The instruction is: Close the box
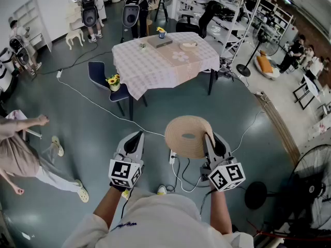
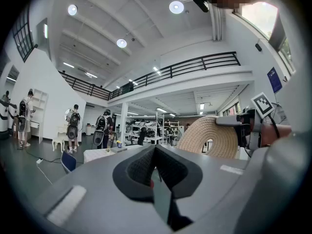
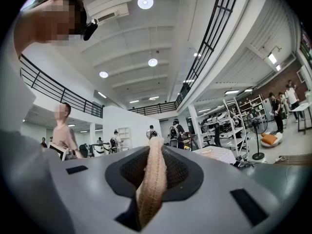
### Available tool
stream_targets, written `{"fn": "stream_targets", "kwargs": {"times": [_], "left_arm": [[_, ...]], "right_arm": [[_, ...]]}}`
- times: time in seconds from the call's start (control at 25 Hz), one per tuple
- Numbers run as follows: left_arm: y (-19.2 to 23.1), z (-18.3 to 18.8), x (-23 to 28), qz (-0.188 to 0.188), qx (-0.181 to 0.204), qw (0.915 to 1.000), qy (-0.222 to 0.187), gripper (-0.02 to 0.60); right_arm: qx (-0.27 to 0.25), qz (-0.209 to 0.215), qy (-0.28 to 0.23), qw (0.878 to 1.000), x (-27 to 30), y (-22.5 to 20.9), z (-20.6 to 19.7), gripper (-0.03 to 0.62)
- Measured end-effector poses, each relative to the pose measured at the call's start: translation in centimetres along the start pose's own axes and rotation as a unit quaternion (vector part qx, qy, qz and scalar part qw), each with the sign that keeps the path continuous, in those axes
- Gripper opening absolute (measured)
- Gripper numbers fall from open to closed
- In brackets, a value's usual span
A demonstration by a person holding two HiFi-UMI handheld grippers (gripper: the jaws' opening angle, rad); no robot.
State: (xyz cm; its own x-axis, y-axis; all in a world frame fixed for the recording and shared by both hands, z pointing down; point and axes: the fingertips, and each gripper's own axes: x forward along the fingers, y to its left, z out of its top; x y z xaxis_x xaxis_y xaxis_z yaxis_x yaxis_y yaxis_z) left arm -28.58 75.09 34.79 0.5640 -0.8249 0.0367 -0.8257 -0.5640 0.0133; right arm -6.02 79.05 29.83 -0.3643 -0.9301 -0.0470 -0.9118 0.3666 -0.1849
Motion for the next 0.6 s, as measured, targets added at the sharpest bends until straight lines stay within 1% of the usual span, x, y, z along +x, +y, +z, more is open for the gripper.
{"fn": "stream_targets", "kwargs": {"times": [0.16, 0.4, 0.6], "left_arm": [[-1.5, -0.4, 0.6, -0.010, -0.031, 0.9995, 0.001, 0.002], [-4.3, -0.6, 1.3, -0.034, -0.015, 0.9993, 0.007, 0.002], [-4.2, -0.9, 1.6, -0.031, -0.009, 0.9994, 0.015, 0.002]], "right_arm": [[0.015, -0.002, -0.003, 1.000, 0.0, -1.2, -0.1, 0.067], [0.000, -0.011, -0.007, 1.000, -0.4, -2.0, 0.4, 0.067], [0.004, -0.018, -0.004, 1.000, -0.4, -3.0, 0.1, 0.067]]}}
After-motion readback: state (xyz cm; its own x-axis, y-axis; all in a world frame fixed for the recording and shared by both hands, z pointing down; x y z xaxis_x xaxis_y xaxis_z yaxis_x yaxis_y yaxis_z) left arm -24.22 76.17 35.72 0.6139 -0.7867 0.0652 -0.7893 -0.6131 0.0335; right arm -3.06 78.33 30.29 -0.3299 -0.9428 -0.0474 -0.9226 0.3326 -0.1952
